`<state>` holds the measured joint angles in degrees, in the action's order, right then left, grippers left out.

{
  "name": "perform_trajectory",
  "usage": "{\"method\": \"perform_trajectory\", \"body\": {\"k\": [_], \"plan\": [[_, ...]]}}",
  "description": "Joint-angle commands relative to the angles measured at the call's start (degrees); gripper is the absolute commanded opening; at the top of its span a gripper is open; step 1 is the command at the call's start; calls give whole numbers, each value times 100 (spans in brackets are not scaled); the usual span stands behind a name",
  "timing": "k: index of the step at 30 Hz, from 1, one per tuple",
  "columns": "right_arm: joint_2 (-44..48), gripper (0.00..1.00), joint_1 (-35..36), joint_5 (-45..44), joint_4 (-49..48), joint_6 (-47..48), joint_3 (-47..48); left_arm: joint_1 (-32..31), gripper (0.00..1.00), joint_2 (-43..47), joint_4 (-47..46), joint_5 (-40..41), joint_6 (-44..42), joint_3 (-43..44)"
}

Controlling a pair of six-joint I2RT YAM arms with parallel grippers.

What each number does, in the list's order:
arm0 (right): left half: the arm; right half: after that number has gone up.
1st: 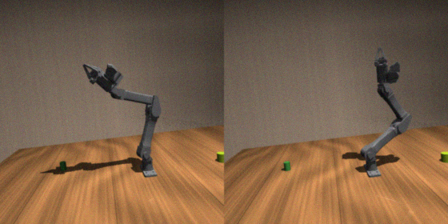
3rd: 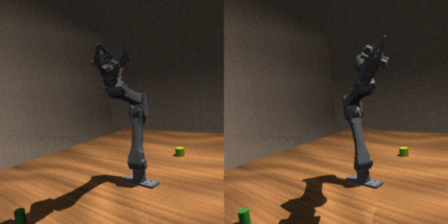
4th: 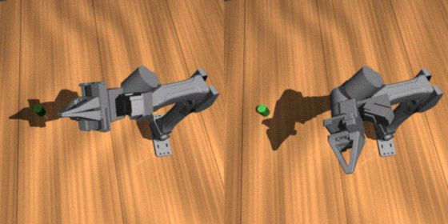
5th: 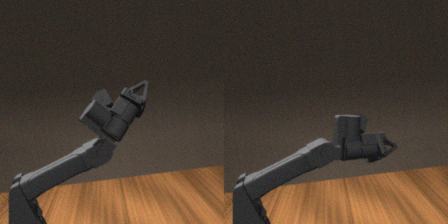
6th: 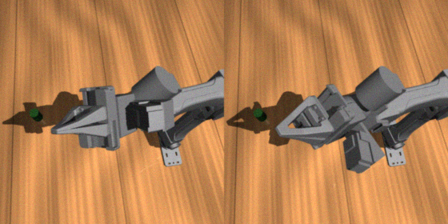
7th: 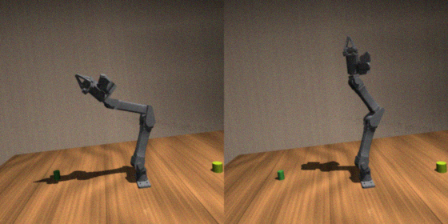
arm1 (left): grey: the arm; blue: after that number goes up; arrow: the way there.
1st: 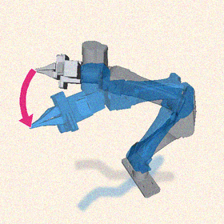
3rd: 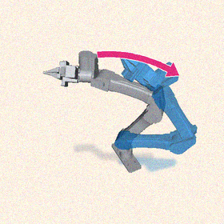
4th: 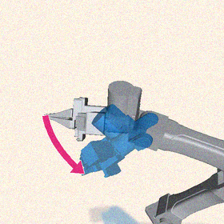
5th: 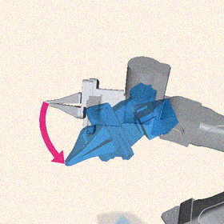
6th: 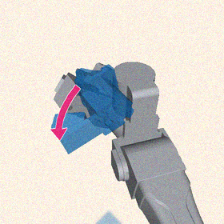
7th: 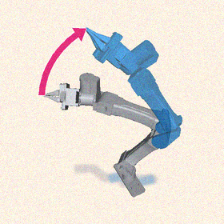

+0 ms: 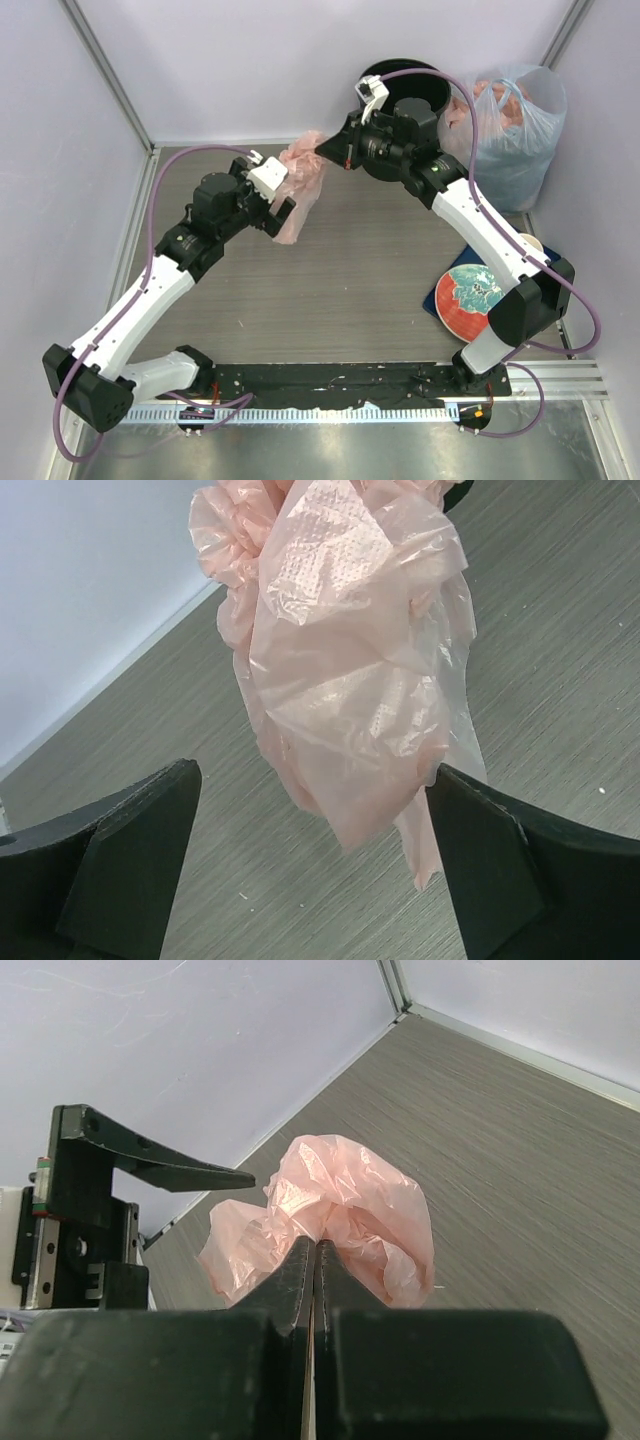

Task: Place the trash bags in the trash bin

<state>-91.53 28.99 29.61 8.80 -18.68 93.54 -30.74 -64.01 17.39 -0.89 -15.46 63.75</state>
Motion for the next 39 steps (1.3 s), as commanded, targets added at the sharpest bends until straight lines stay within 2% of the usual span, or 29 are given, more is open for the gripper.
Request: {"method": "perform_trajectory", "body": {"k": [1, 3, 4, 6, 7, 9, 10, 11, 12, 13, 15, 16, 19, 22, 27, 31, 39], "plan": [[65, 1, 19, 274, -203, -128, 33, -11, 98, -103, -324, 115, 26, 208], [56, 1, 19, 396, -194, -136, 16, -11, 90, -155, -289, -252, 43, 252], [47, 1, 19, 466, -203, -136, 24, -11, 76, -173, -280, -315, 96, 261], [-5, 1, 19, 563, -194, -180, 42, -11, 64, -217, -201, -534, 280, 322], [-32, 1, 10, 590, -168, -171, 77, -2, 49, -200, -175, -631, 359, 340], [-163, 1, 19, 573, -89, -93, 129, 24, 28, -165, -183, -885, 508, 349], [-225, 1, 19, 503, -54, -57, 208, 59, 0, -121, -218, -861, 788, 340], [-278, 1, 19, 433, 25, 12, 252, 112, 0, -103, -253, -835, 982, 332], [-391, 12, 1, 345, 121, 91, 322, 391, 0, -112, -253, -974, 1227, 375], [-436, 35, -34, 231, 218, 127, 410, 576, 0, -164, -262, -1297, 1804, 410], [-480, 53, -182, 169, 368, 93, 385, 1154, 0, -217, -445, -1633, 2466, 437], [-463, 69, -227, 134, 394, 84, 298, 1306, 0, -287, -499, -1904, 2983, 437], [-375, 80, -394, 186, 500, 92, 34, 1729, 0, -358, -771, -2352, 3443, 349], [-305, 81, -395, 536, 483, -39, -273, 1896, 0, -340, -1088, -2565, 3866, 174], [-199, 83, -193, 950, -527, -654, -1116, 2063, 0, -314, -1518, -2829, 4464, 59], [-225, 85, -8, 1091, -1370, -1032, -1338, 2081, 0, -332, -1642, -2979, 4736, 50], [-401, 86, 344, 1311, -2118, -1604, -1373, 2090, 0, -261, -1712, -3032, 4860, -64]]}}
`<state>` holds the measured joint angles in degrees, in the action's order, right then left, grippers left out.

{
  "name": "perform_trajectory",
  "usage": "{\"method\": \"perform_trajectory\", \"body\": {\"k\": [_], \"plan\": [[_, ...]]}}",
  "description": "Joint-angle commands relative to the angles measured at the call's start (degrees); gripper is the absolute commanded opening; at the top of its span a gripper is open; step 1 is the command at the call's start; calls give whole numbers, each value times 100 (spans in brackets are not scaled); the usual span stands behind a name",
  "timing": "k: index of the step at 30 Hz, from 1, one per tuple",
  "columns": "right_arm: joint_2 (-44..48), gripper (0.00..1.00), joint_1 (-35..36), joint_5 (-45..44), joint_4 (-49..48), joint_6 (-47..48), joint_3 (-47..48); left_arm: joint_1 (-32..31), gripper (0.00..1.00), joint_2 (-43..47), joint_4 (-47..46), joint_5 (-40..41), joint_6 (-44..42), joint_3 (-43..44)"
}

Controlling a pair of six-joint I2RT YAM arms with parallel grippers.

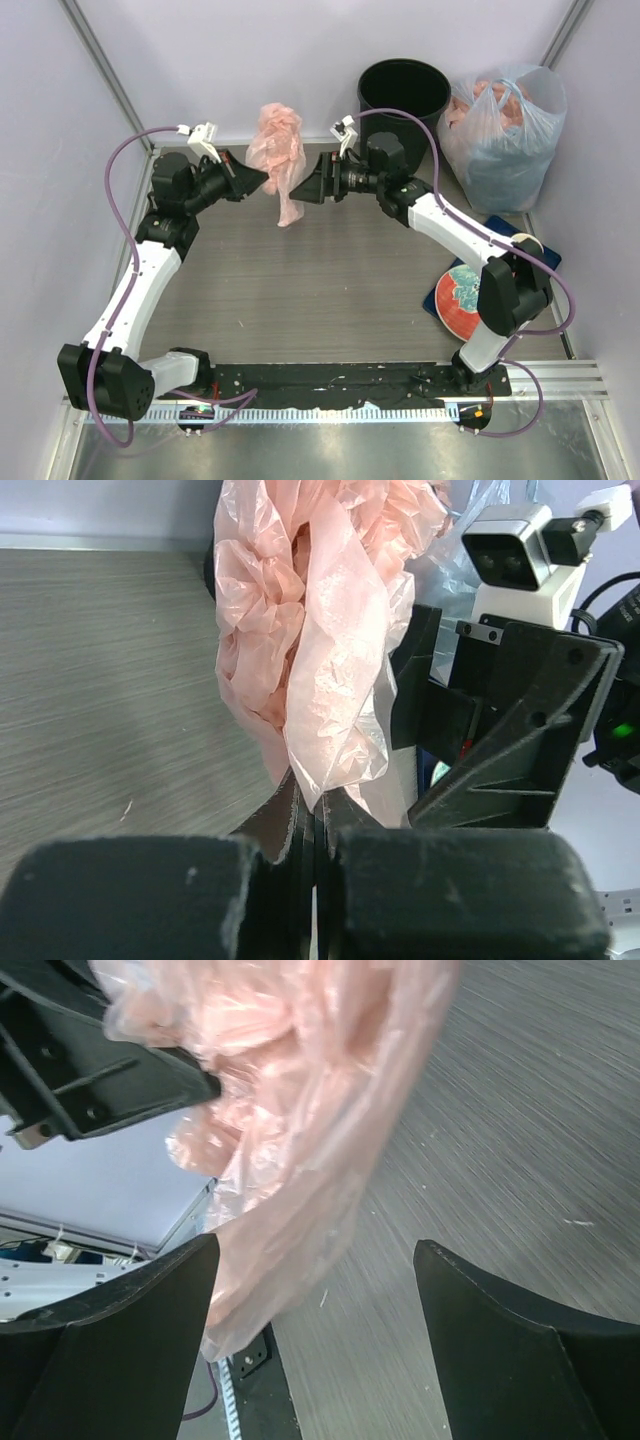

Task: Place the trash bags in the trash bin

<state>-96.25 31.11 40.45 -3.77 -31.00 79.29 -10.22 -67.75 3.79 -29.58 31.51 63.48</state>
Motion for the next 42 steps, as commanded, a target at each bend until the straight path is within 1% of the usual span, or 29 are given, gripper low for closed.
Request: {"method": "perform_trajectory", "body": {"k": [1, 7, 10, 12, 14, 15, 16, 17, 18, 19, 20, 21, 22, 23, 24, 25, 26, 27, 29, 30, 31, 32, 33, 35, 36, 37, 38, 39, 42], "plan": [[45, 86, 167, 253, -906, -389, 61, 37, 0, 121, -344, -144, 154, -47], [-122, 86, 246, 306, -1064, -696, 113, 46, 0, 174, -361, -179, 206, -64], [-306, 85, 281, 280, -1275, -1012, 122, 38, 0, 183, -353, -214, 277, -91], [-394, 86, 316, 262, -1284, -1004, 148, 46, 0, 200, -362, -241, 286, -99], [-421, 76, 316, 122, -1127, -812, 236, 55, 0, 209, -353, -250, 303, -99], [-447, 68, 316, 104, -926, -576, 254, 72, 0, 209, -353, -250, 303, -82], [-430, 45, 290, 113, -758, -417, 358, 99, 0, 227, -344, -224, 234, -56], [-404, 35, 264, 60, -531, -215, 403, 142, 0, 235, -248, -189, 181, -29], [-360, 26, 229, 8, -58, -56, 430, 300, 0, 244, -30, -162, 119, 32], [-212, 8, 115, -2, 129, 284, 386, 388, 0, 244, 120, -127, 6, 85], [-132, 1, 62, -97, 322, 479, 360, 450, 0, 192, 348, 65, -422, 155], [-44, 1, 1, -133, 794, 664, 299, 529, 0, 148, 985, 241, -791, 364], [148, 1, -87, -177, 990, 1031, 185, 573, 0, 78, 1331, 382, -1126, 488], [202, 1, -271, -238, 1349, 1148, 132, 617, 0, -71, 1665, 566, -1764, 611], [264, 1, -377, -248, 1501, 1228, 79, 739, 0, -150, 2182, 602, -1971, 795], [299, 1, -474, -239, 1633, 1341, 26, 810, 5, -203, 2361, 585, -2156, 858], [360, 1, -614, -248, 1886, 1395, 26, 872, 7, -247, 2511, 568, -2323, 893], [396, 1, -650, -239, 1958, 1430, 17, 951, 10, -309, 2686, 524, -2551, 894], [414, 1, -659, -204, 2082, 1448, -10, 969, 12, -344, 2863, 332, -2807, 885], [396, 1, -650, -99, 2073, 1405, -18, 969, 15, -379, 2916, -105, -3017, 885], [370, 1, -642, -64, 2073, 1352, -1, 969, 15, -388, 2951, -361, -3115, 876], [326, 1, -642, -37, 2099, 1308, 17, 969, 15, -389, 2978, -564, -3124, 824], [308, 1, -633, -19, 2126, 1316, 25, 969, 10, -345, 2952, -888, -3394, 780], [291, 1, -650, -116, 2257, 1377, 69, 969, 8, -318, 3012, -979, -3641, 666], [299, 1, -711, -116, 2319, 1508, 96, 978, 3, -344, 3170, -936, -3834, 691], [300, 1, -747, -159, 2389, 1553, 165, 995, 2, -423, 3311, -761, -4149, 718], [317, 1, -817, -169, 2520, 1606, 192, 995, 0, -493, 3521, -681, -4240, 735], [334, 1, -887, -186, 2574, 1667, 227, 1222, 0, -555, 3601, -567, -4293, 744], [335, 1, -1142, -256, 2706, 1808, 377, 1539, 0, -941, 3901, -224, -4425, 850]]}}
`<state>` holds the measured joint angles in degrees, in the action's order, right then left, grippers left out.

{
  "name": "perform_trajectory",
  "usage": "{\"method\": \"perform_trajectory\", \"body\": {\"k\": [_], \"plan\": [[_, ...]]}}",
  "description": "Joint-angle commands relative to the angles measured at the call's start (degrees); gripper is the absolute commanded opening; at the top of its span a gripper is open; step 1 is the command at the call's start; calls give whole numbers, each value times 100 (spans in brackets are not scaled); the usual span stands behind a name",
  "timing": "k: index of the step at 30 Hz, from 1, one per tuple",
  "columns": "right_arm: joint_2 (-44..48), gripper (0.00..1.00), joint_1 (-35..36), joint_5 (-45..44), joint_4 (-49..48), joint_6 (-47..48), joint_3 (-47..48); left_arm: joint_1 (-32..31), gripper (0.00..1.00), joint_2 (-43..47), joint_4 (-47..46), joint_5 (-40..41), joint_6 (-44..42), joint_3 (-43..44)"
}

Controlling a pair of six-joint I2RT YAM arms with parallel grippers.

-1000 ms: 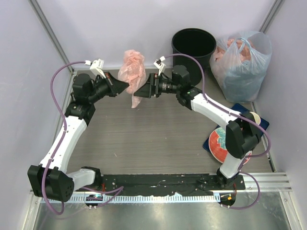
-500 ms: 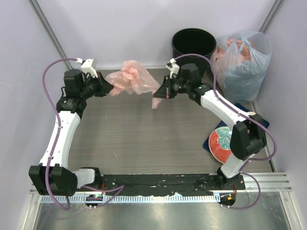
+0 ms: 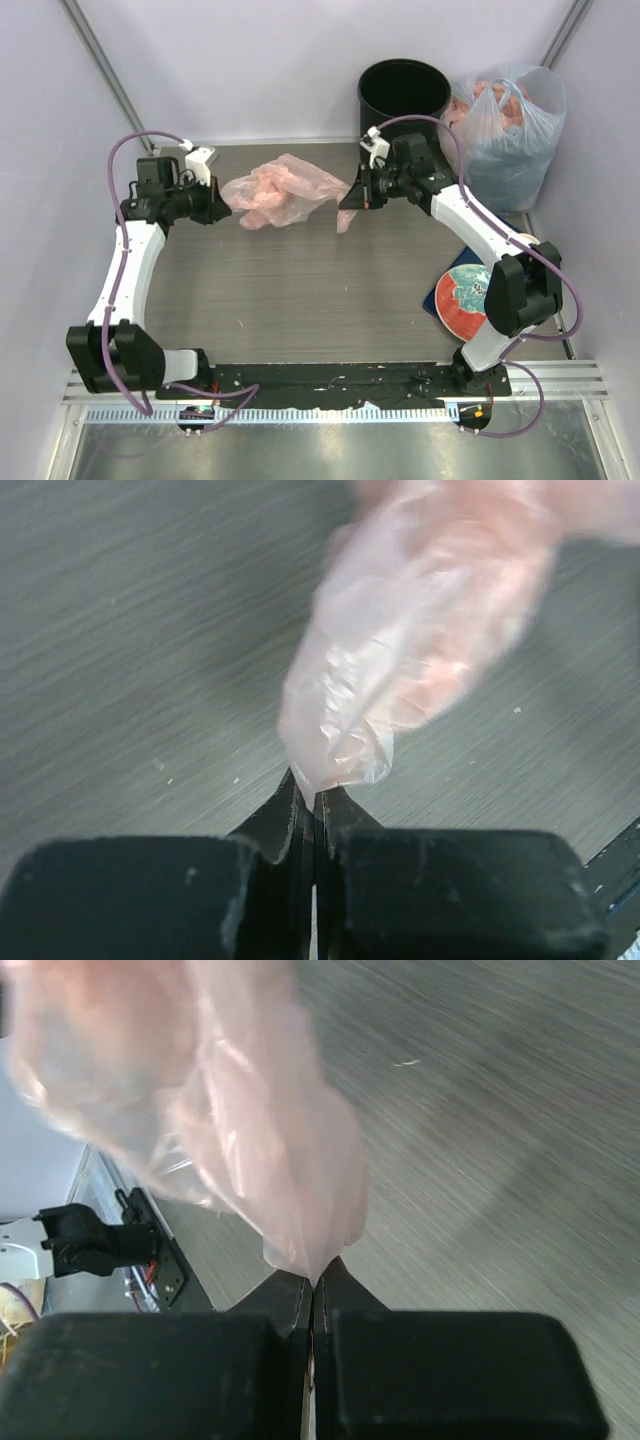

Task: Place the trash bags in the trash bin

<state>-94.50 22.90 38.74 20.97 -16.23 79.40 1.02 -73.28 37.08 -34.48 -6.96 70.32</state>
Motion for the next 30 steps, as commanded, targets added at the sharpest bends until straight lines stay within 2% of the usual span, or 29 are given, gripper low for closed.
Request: {"method": "perform_trajectory", "body": {"k": [1, 7, 9, 13, 16, 19, 20, 21, 22, 23, 26, 30], "plan": [[169, 1, -364, -103, 267, 383, 418, 504, 0, -485, 616, 275, -596, 192], [142, 1, -382, -323, 654, 751, 392, 654, 0, -601, 555, 187, -693, 315], [99, 1, -417, -472, 610, 735, 497, 672, 0, -469, 248, -57, -404, 429], [-270, 1, -409, -403, 540, 525, 1593, 514, 0, -170, -612, -472, 510, 1113], [-183, 1, -356, -324, 110, 331, 1921, 128, 0, 339, -1552, -122, 661, 1388], [203, 1, -23, -585, -391, 541, 1748, -443, 0, 918, -2116, 519, 180, 853], [282, 1, 126, -787, -383, 698, 1624, -714, 0, 946, -1900, 565, 12, 451], [196, 1, 293, -920, -105, 1335, 1545, -873, 0, 868, -1419, 696, -207, 360], [91, 1, 677, -1043, 307, 1594, 1492, -988, 0, 441, -875, 827, -401, 281], [-24, 1, 812, -1418, 946, 1892, 1361, -1042, 0, 228, 53, 707, -550, -51], [-516, 1, 945, -1738, 1548, 2193, 684, -1086, 0, -518, 737, 1040, -516, -903], [-895, 1, 936, -1713, 2138, 2449, 848, -1086, 0, -802, 1283, 1136, -473, -785]]}}
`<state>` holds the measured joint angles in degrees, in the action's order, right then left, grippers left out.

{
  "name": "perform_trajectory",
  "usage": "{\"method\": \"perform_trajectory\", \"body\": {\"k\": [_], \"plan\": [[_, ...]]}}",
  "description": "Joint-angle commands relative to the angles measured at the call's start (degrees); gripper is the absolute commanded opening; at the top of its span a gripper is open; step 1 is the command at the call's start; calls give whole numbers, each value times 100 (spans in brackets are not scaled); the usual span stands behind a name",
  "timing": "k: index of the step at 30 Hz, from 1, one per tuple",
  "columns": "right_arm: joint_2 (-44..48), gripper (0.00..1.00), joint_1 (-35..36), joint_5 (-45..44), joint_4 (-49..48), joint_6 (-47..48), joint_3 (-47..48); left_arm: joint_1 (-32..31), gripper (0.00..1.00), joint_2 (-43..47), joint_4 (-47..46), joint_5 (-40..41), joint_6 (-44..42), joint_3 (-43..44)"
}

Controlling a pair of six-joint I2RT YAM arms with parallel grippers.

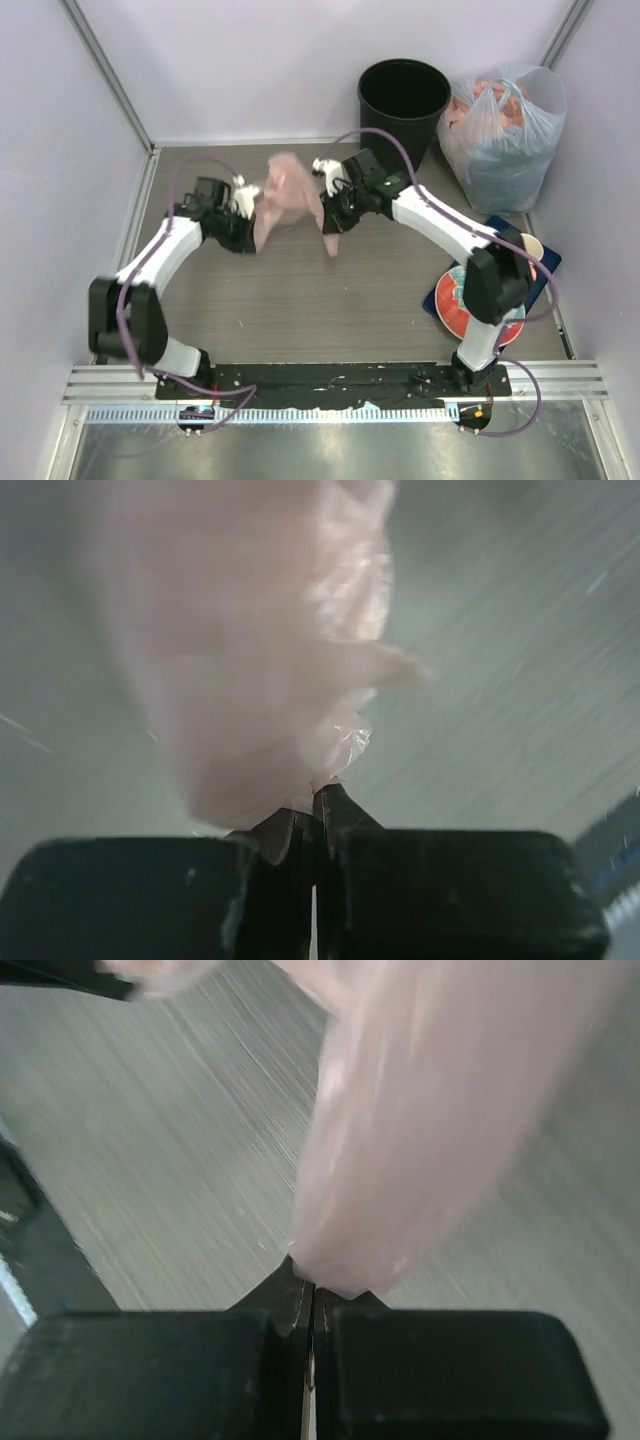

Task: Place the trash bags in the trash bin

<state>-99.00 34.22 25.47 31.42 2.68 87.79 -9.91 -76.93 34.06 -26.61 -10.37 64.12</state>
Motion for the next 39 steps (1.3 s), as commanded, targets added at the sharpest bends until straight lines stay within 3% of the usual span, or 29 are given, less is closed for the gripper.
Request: {"method": "perform_trajectory", "body": {"k": [1, 2, 3, 4, 5, 6, 7, 9, 10, 11, 12, 13, 14, 15, 16, 20, 22, 25, 29, 30, 33, 34, 36, 38, 39], "plan": [[-479, 1, -205, -385, 1112, 541, 471, 42, 0, -429, 1673, 289, -54, 403], [-523, 1, -283, -377, 1112, 489, 841, 268, 0, -446, 1682, -112, 243, 826], [-619, 1, -371, -333, 1103, 366, 1872, 410, 0, -472, 1630, -264, 507, 1326], [-716, 1, -494, -280, 1103, 182, 2578, 568, 0, -507, 1334, -361, 814, 2523], [-1022, 1, -808, -210, 1103, -385, 3360, 900, 0, -551, 1070, -432, 1574, 3179], [-1164, 1, -968, 60, 1042, -704, 4908, 964, 0, -517, 771, -459, 1817, 3795], [-1270, 1, -1091, 185, 789, -968, 5576, 1148, 0, -429, -119, -389, 1976, 4523], [-1079, 1, -1207, 396, 324, -1331, 6101, 1158, 0, 374, -1352, -266, 2248, 4340], [-729, 1, -1137, 414, -358, -1375, 5622, 1115, 0, 745, -2777, -318, 2424, 3354], [-317, 1, -1015, 432, -887, -1288, 4800, 1045, 0, 1001, -3052, -466, 2487, 2918], [549, 1, -622, 397, -1301, -983, 2886, 757, 0, 1204, -2820, -494, 1983, 2609], [810, 1, -392, -143, -1479, -640, 2092, 258, 0, 1206, -1565, -233, 1682, 2040], [917, 1, -215, -252, -1315, -411, 1493, 79, 0, 1198, -1143, 22, 1409, 1556], [631, 1, -109, -280, -974, -165, 860, -10, 0, 1084, -713, 111, 1102, 1090], [358, 1, -39, -480, -5, -84, 715, -98, 0, 813, -21, 643, 725, 259], [-769, 1, -117, -667, 1524, 549, 380, -90, 0, 29, 1364, 676, 159, -426], [-578, 1, -135, -431, 1709, 698, 370, -81, 0, 194, 1716, 281, 193, -95], [-348, 1, -126, 150, 1858, 569, 1097, -3, 0, 792, 1271, -361, 648, 825], [-749, 1, -659, 529, 1631, -380, 3616, 401, 0, 672, -46, -284, 1833, 2716], [-926, 1, -792, 564, 1552, -617, 4980, 489, 0, 600, -545, -222, 1976, 3407], [-1245, 1, -1136, 677, 590, -1321, 6624, 569, 0, 581, -1459, -97, 2153, 4099], [-1070, 1, -1137, 765, 271, -1349, 6463, 569, 0, 713, -1760, -177, 2110, 3961], [-62, 1, -1005, 950, -988, -1454, 4545, 552, 0, 1211, -2596, -440, 2101, 3026], [581, 1, -743, 741, -1357, -1053, 2388, 491, 0, 1425, -2424, -520, 1891, 2381], [784, 1, -410, 487, -949, -328, 1905, 386, 0, 1539, -1839, -294, 1420, 1664]]}}
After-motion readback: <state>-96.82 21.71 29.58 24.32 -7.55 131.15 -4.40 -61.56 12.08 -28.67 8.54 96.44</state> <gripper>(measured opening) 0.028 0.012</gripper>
